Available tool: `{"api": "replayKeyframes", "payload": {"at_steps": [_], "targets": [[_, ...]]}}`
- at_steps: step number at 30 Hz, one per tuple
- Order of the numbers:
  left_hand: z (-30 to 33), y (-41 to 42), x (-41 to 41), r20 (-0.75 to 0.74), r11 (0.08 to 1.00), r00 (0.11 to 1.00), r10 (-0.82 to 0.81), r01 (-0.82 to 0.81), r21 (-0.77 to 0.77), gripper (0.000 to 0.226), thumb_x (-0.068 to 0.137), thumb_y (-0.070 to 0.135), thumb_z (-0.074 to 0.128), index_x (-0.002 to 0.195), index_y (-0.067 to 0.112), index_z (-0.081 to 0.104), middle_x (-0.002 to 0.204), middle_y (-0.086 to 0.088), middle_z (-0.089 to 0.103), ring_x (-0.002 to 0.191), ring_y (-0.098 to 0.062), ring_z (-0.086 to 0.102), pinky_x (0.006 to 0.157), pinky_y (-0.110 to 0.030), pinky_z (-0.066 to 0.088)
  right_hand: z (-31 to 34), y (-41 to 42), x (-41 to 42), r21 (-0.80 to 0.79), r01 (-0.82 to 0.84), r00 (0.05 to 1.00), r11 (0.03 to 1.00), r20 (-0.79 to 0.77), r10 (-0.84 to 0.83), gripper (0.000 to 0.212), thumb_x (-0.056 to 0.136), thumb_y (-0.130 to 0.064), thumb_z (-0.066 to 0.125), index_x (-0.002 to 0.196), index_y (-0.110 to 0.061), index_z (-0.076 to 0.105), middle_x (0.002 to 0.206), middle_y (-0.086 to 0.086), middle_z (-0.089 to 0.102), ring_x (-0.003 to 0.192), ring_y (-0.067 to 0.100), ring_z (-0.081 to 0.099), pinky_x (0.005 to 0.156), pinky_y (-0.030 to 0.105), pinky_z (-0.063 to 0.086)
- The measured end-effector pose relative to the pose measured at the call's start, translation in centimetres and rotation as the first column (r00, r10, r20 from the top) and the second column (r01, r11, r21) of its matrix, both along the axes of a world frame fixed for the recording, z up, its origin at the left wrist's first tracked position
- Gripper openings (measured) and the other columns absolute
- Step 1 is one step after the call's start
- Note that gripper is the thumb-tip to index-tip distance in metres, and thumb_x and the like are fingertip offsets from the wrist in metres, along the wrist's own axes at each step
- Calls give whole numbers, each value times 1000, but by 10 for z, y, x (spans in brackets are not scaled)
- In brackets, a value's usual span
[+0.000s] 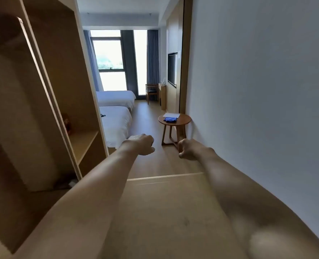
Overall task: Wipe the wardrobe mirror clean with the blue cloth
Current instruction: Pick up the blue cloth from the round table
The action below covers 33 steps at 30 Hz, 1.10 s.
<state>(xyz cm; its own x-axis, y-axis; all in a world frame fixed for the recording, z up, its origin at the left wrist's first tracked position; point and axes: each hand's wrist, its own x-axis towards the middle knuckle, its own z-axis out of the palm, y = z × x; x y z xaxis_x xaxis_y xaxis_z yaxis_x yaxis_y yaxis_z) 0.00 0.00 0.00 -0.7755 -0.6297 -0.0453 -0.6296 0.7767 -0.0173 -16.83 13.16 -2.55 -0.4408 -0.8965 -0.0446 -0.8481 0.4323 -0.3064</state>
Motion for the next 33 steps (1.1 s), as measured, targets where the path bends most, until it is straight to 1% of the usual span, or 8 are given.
{"api": "replayKeyframes", "payload": {"at_steps": [3, 6, 12, 15, 18, 21, 29, 33], "targets": [[-8, -18, -13, 10, 1000, 1000, -6, 6, 7, 15, 95, 34, 55, 88, 20, 55, 98, -5, 61, 88, -27, 63, 83, -41, 57, -5, -14, -14, 7, 15, 1000, 1000, 21, -16, 20, 87, -22, 67, 106, -17, 66, 104, 5, 66, 92, 23, 64, 89, 41, 56], [-19, -37, -33, 52, 1000, 999, 5, -5, 7, 16, 95, 36, 54, 88, 21, 55, 94, -2, 59, 89, -26, 63, 84, -39, 56, -13, -31, -36, 26, 18, 1000, 999, 25, -18, 20, 88, -23, 67, 107, -16, 67, 104, 5, 67, 92, 22, 65, 88, 40, 56], [-30, -84, -104, 91, 1000, 996, 8, -8, 0, 12, 94, 28, 53, 85, 21, 53, 95, -4, 59, 89, -27, 63, 83, -40, 56, -31, -86, -112, 35, -8, 1000, 999, 15, 7, 17, 87, -19, 64, 104, -17, 64, 99, 5, 65, 88, 21, 63, 84, 37, 57], [-32, -112, -153, 78, 1000, 997, 16, -15, -16, 10, 94, 27, 51, 88, 19, 55, 98, -5, 61, 87, -27, 62, 76, -36, 54, -34, -121, -159, 33, -36, 999, 999, 16, 35, 13, 88, -15, 62, 101, -17, 63, 98, 5, 63, 86, 18, 63, 77, 31, 55], [-33, -140, -202, 95, 999, 995, 37, -35, -21, 10, 92, 28, 51, 86, 21, 53, 100, -5, 61, 85, -27, 61, 68, -32, 48, -34, -151, -205, 39, -56, 998, 998, 16, 56, 12, 90, -16, 62, 102, -15, 62, 99, 5, 63, 88, 19, 61, 69, 26, 48], [-35, -162, -241, 119, 999, 992, 45, -45, -5, 8, 93, 25, 50, 89, 19, 53, 96, -2, 55, 86, -26, 58, 67, -33, 44, -37, -176, -246, 61, -63, 998, 996, 23, 62, 11, 90, -17, 62, 101, -16, 61, 99, 5, 62, 90, 20, 61, 70, 27, 48], [-46, -224, -307, 134, 995, 987, 83, -88, 35, 6, 93, 25, 51, 92, 20, 53, 101, -4, 57, 90, -26, 58, 77, -36, 51, -50, -238, -322, 84, -74, 996, 994, 57, 69, 6, 88, -17, 62, 95, -15, 63, 96, 5, 64, 84, 20, 61, 68, 28, 48], [-57, -262, -338, 133, 991, 986, 96, -107, 76, 7, 93, 29, 53, 91, 22, 54, 98, -2, 53, 92, -28, 58, 78, -35, 50, -60, -282, -350, 65, -82, 993, 994, 88, 76, 12, 88, -22, 65, 98, -16, 64, 97, 5, 66, 86, 20, 64, 75, 32, 54]]}}
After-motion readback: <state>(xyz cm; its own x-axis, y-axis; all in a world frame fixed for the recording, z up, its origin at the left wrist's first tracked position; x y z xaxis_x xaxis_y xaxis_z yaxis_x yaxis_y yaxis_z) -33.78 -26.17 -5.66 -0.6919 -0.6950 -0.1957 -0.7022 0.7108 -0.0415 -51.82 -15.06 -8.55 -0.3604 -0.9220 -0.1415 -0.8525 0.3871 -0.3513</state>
